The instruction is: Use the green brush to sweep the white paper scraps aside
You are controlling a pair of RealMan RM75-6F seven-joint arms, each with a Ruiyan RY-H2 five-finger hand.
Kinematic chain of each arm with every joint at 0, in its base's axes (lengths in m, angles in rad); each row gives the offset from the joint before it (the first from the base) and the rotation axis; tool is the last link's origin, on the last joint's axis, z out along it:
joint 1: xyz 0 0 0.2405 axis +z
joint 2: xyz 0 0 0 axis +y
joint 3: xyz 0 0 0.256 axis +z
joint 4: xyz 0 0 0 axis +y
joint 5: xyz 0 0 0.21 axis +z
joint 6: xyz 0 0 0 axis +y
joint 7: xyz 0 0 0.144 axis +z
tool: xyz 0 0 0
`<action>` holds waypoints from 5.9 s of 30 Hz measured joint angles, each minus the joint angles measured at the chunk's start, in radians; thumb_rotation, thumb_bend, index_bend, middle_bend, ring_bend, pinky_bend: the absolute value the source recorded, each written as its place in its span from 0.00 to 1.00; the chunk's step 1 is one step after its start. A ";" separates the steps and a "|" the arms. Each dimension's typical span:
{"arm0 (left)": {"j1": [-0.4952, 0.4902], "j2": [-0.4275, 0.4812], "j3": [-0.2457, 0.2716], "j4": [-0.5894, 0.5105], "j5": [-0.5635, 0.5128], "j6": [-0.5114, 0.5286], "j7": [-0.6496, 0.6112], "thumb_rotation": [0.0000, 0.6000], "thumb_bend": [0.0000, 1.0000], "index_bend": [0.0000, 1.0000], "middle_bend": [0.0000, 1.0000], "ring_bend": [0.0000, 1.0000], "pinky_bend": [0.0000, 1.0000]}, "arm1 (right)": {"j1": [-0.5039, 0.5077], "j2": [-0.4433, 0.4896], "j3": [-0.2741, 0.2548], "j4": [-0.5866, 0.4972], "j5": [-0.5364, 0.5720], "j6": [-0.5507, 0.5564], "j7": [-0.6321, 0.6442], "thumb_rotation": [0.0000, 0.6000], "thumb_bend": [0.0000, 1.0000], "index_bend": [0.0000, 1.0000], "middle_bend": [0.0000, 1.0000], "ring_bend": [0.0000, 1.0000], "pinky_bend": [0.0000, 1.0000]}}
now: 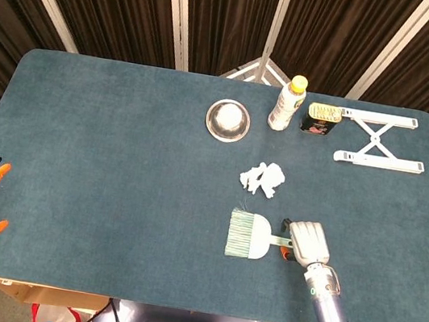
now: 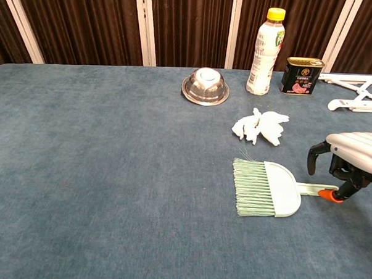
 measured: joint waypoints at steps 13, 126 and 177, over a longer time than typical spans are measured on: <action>-0.001 0.002 0.000 -0.004 0.000 -0.003 -0.003 1.00 0.00 0.00 0.00 0.00 0.02 | 0.010 -0.014 -0.011 0.014 0.041 -0.008 -0.014 1.00 0.29 0.47 0.97 1.00 0.95; -0.034 0.037 -0.002 -0.029 -0.053 -0.084 -0.087 1.00 0.00 0.00 0.00 0.00 0.02 | 0.393 0.020 0.165 0.140 0.412 0.052 -0.418 1.00 0.56 0.85 0.97 1.00 0.95; -0.042 0.029 -0.001 -0.038 -0.042 -0.084 -0.071 1.00 0.00 0.00 0.00 0.00 0.02 | 0.333 0.236 0.077 -0.057 0.276 0.116 -0.444 1.00 0.56 0.85 0.97 1.00 0.95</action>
